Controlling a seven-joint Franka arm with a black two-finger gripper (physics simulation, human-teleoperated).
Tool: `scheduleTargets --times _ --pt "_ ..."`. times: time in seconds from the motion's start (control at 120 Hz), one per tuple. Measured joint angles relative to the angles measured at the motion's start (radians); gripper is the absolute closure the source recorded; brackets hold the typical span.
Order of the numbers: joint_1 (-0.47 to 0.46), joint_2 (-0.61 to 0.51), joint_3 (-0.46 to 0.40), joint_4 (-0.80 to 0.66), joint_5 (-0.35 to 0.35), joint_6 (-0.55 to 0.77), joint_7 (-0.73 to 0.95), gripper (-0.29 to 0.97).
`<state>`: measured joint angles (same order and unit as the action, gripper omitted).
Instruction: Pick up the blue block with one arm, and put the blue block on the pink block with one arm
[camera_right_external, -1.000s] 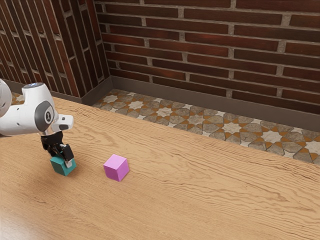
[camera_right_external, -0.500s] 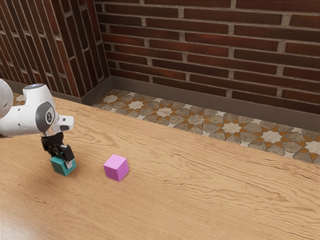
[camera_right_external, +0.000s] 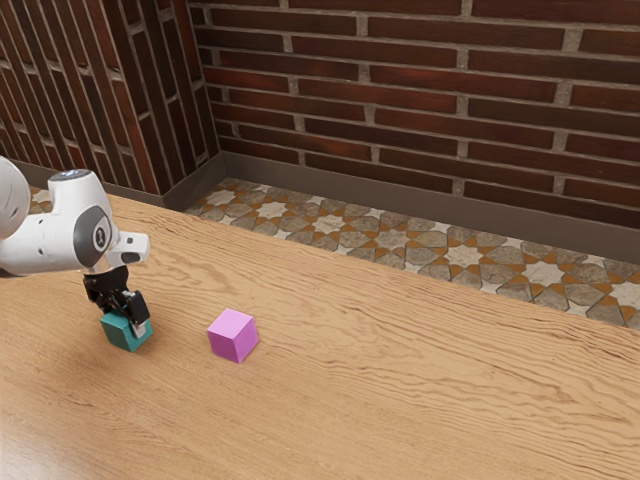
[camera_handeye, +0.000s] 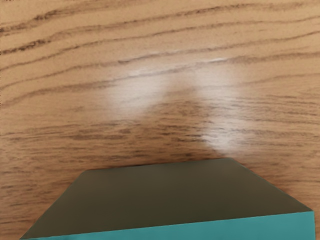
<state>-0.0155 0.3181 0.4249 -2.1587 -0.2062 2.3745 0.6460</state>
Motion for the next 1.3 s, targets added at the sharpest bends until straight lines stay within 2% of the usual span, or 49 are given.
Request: scheduleTargets --times 0.617,1.083,1.3 --pt "0.0 0.003 -0.001 0.009 0.002 0.005 0.0 0.26" --pt "0.0 -0.011 0.0 0.018 0.008 0.001 -0.012 0.33" --pt "-0.002 -0.091 -0.028 0.019 0.009 -0.032 -0.026 0.32"
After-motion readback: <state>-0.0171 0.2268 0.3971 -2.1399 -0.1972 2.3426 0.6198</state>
